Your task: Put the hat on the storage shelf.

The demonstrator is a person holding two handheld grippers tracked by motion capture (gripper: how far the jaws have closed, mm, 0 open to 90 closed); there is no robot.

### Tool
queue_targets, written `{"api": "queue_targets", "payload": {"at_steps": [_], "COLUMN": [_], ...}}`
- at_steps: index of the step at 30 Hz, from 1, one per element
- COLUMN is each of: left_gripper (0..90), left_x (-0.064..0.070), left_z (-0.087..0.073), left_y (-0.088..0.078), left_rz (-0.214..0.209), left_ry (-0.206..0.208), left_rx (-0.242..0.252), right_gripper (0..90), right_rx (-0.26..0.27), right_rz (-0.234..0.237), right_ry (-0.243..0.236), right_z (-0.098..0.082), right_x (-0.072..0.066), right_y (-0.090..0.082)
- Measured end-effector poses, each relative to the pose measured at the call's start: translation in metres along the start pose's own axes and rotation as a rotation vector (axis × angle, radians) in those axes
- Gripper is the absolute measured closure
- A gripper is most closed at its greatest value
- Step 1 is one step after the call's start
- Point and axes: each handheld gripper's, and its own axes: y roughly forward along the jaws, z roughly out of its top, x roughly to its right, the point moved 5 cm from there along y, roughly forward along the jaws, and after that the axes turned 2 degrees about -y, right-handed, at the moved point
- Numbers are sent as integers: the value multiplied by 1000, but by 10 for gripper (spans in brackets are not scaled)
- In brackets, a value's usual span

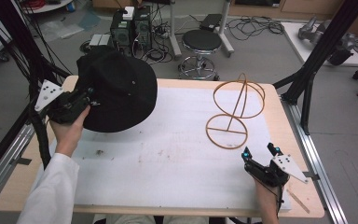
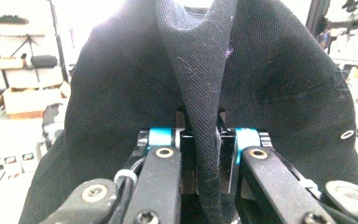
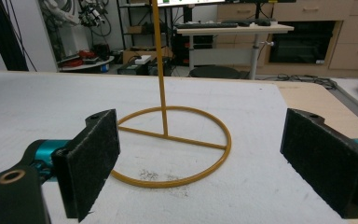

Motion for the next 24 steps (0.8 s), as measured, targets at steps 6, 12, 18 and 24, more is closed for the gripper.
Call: {"api": "queue_targets", "payload": {"at_steps": [6,12,18,24], "left_gripper": [847,846,846,846], "left_x": [14,29,43,58], "left_z": [14,23,30,38], "left_y": [5,12,21,34], "left_rz": [-36,-65,-89,-125], "left_ry": [7,7,10,20], "left_rx": [28,57,81,98], "right_gripper": [110,110,110,110], "right_rx": [-5,-2,-1,5], "right_rz": [4,5,3,4], "right_ry": [4,-3,-5,-17], "right_z": [0,0,0,1], "right_x": [-1,0,-1,-2], "right_y": [0,0,-1,-3]}}
